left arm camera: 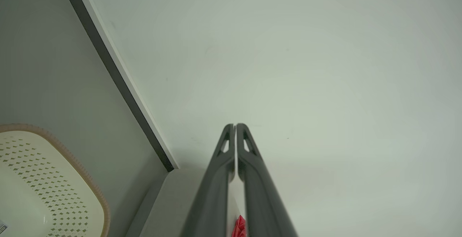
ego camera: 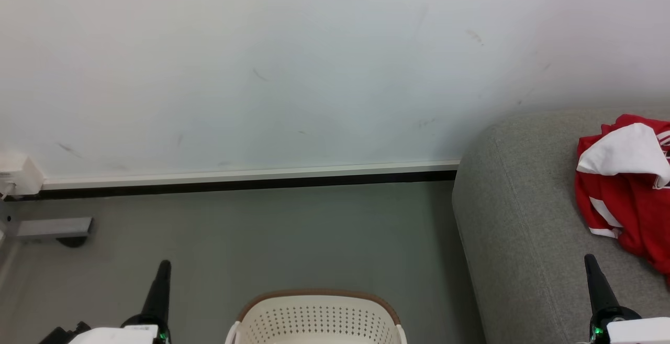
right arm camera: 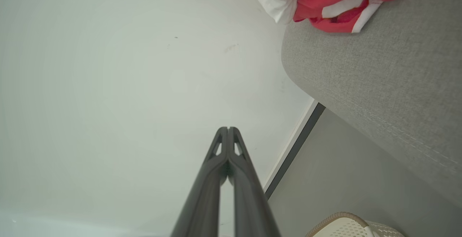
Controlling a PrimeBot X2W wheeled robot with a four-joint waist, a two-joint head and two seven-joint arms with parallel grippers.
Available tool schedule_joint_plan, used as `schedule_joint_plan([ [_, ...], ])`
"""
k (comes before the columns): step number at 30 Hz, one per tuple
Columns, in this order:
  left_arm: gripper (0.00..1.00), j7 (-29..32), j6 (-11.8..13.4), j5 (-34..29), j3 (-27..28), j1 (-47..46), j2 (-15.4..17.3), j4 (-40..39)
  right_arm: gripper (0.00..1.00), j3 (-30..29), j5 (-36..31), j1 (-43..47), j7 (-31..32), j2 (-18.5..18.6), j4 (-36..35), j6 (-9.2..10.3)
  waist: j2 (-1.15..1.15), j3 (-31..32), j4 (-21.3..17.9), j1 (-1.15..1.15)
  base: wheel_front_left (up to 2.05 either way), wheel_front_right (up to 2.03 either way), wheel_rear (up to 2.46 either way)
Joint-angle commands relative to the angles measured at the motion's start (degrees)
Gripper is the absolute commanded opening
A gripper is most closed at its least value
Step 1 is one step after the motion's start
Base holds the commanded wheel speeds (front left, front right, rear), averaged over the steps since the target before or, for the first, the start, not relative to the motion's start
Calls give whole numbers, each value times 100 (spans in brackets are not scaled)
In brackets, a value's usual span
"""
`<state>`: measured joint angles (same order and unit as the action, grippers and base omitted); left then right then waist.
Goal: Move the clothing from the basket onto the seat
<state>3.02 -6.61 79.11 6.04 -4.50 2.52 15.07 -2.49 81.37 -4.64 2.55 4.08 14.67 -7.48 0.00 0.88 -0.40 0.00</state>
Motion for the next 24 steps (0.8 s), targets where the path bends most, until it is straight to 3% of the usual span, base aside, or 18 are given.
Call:
schedule_joint_plan([
  [1, 0, 51, -47, 138, 25, -101, 48, -39, 0, -70, 131, -123, 44, 16, -54, -2, 0, -6, 2, 0, 0, 0, 0],
  [24, 0, 298, -94, 1074, 52, -176, 53, -95, 0, -311, 896, -158, 308, -74, -78, -2, 0, -78, 29, 0, 0, 0, 0],
])
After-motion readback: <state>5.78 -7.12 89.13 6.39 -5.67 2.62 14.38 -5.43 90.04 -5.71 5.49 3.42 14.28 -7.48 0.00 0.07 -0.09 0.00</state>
